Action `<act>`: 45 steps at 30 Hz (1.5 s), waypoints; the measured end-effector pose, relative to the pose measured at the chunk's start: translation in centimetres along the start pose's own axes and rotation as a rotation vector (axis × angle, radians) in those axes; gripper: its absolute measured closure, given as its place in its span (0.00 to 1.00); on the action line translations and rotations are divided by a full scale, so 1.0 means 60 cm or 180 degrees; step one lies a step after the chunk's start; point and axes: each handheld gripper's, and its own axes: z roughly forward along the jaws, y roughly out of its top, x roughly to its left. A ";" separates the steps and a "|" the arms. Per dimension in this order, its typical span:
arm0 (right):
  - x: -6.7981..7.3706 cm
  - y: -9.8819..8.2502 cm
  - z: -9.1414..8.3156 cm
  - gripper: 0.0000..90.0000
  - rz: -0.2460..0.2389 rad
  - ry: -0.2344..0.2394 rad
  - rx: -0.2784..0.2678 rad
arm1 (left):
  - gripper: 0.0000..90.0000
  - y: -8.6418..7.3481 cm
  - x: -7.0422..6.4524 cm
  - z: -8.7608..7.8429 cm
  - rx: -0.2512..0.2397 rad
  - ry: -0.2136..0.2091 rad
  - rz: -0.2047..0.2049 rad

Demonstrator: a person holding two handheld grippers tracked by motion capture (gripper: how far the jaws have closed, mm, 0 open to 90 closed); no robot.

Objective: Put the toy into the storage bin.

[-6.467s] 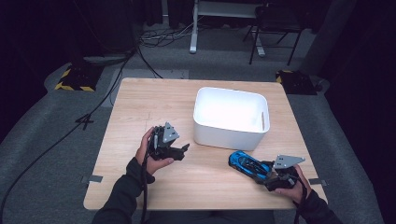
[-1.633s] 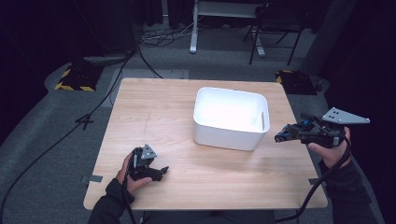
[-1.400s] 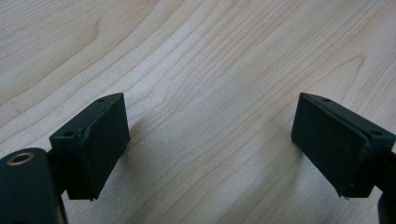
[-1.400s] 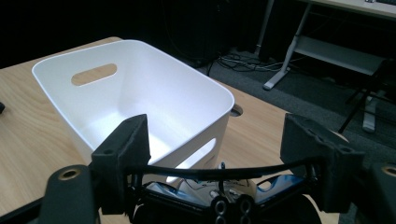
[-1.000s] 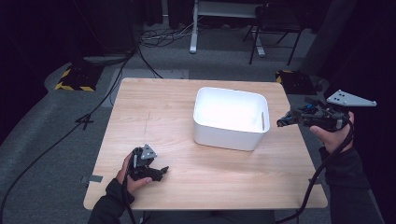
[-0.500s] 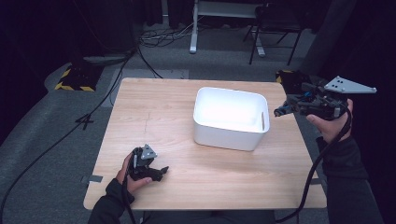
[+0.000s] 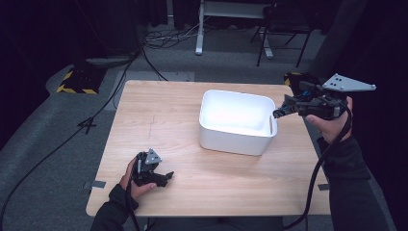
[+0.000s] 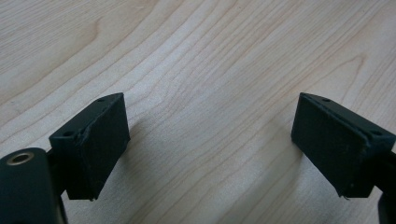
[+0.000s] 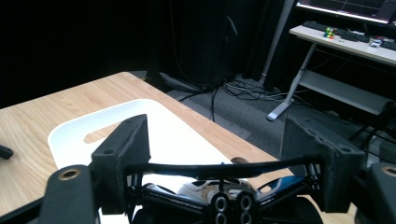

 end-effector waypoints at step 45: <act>0.073 -0.018 0.169 0.27 -0.0085 0.0478 0.0467 | 0.13 0.000 0.000 0.000 0.0005 0.0000 0.0009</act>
